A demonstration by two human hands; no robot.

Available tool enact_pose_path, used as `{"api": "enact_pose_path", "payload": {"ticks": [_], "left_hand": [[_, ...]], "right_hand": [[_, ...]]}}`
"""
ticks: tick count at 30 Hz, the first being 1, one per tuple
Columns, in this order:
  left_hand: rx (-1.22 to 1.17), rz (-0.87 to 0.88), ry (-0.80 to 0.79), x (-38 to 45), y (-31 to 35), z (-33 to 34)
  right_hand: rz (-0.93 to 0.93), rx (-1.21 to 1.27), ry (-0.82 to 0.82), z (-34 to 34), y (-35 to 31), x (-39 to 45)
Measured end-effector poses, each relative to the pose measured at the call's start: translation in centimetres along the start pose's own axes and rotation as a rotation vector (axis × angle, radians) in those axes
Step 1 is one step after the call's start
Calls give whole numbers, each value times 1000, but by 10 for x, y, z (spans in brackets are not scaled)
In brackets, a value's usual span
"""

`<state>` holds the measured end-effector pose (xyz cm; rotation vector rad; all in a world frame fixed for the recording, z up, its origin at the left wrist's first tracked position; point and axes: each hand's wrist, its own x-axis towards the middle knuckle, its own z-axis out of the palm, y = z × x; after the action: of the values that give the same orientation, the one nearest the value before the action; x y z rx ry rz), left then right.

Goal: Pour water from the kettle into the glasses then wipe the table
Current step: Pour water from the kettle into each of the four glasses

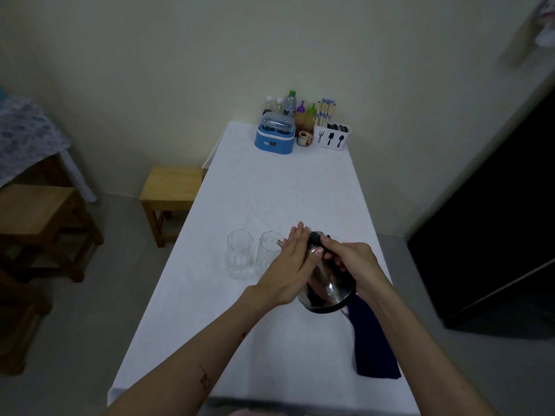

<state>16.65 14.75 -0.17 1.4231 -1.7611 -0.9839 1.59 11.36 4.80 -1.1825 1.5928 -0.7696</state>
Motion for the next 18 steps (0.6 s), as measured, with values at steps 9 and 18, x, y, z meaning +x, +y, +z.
{"api": "enact_pose_path", "payload": {"ticks": [9, 18], "left_hand": [[-4, 1, -3, 0, 0, -2], [-3, -3, -6, -1, -2, -3]], "right_hand": [[9, 2, 5, 2, 0, 2], [11, -7, 6, 5, 0, 2]]}}
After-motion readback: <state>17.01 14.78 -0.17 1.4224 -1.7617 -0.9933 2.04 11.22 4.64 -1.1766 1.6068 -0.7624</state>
